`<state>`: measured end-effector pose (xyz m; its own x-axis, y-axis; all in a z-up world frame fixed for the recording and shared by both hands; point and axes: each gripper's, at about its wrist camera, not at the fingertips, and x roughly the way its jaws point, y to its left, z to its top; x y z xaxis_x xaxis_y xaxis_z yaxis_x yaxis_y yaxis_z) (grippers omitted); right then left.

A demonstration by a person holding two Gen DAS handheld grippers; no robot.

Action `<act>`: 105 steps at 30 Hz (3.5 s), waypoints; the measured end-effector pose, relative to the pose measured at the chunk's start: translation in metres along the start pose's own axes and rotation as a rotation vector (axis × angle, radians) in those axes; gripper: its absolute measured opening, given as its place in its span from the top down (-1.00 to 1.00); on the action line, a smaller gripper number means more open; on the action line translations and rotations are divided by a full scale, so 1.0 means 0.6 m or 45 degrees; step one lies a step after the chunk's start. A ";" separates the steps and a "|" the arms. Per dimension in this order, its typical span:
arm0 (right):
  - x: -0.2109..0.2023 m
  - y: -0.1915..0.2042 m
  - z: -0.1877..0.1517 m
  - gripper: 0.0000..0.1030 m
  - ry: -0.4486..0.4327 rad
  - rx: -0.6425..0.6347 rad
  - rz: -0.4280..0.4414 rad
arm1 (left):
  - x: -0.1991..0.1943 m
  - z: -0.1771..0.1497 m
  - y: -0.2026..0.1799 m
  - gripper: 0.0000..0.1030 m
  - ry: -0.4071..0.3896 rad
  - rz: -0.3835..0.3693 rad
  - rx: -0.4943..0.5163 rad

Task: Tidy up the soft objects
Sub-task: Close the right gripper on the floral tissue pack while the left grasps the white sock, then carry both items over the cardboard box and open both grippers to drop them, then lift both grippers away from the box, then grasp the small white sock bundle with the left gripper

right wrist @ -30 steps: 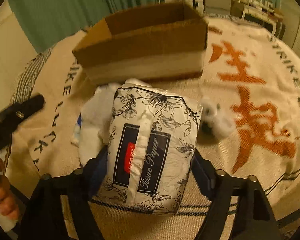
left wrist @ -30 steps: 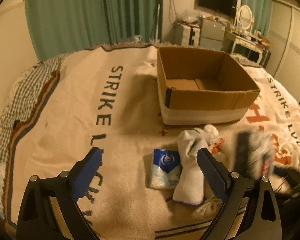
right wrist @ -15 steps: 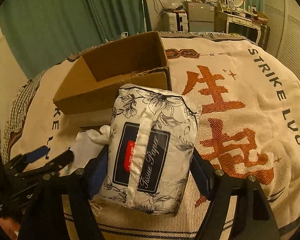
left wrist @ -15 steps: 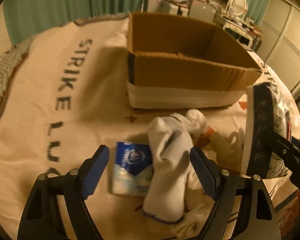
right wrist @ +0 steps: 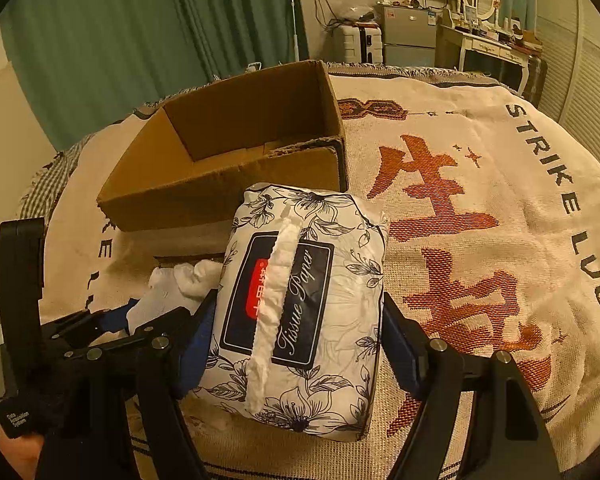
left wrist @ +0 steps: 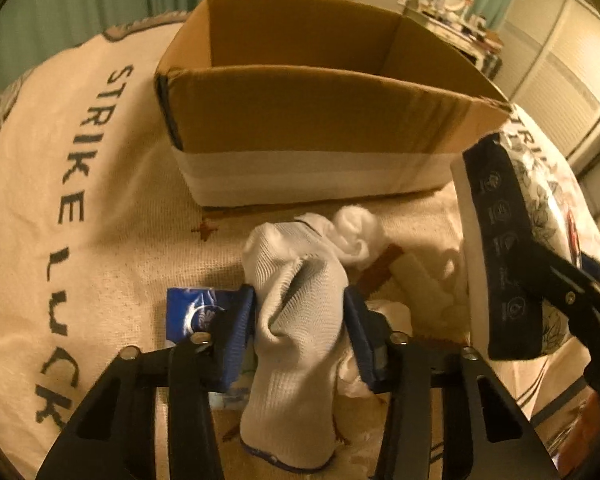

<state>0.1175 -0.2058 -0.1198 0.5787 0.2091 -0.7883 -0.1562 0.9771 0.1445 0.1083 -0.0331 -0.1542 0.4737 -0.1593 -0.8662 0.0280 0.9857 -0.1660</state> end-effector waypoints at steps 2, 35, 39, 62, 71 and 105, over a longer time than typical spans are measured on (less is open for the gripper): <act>-0.007 -0.001 -0.001 -0.43 -0.005 0.001 0.000 | -0.012 -0.006 0.002 0.30 -0.006 0.003 0.009; -0.213 0.069 0.227 -0.43 -0.403 -0.187 0.187 | -0.235 0.191 0.026 0.32 -0.432 0.054 -0.056; -0.119 0.068 0.268 -0.43 -0.339 -0.206 0.191 | -0.165 0.237 0.036 0.32 -0.392 0.042 -0.046; -0.015 -0.023 0.301 -0.65 -0.310 -0.134 0.197 | -0.139 0.260 0.017 -0.38 -0.446 0.152 -0.007; -0.253 -0.008 0.295 -0.85 -0.439 -0.262 0.119 | -0.352 0.192 -0.051 -0.83 -0.671 0.181 0.052; -0.030 0.023 -0.048 -1.00 0.154 -0.106 0.020 | -0.045 -0.107 0.014 -0.33 0.068 0.136 -0.029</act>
<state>0.0817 -0.1969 -0.1211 0.4756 0.2128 -0.8536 -0.2330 0.9661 0.1111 0.0395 -0.0238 -0.1627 0.4251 -0.0565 -0.9034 -0.0408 0.9958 -0.0815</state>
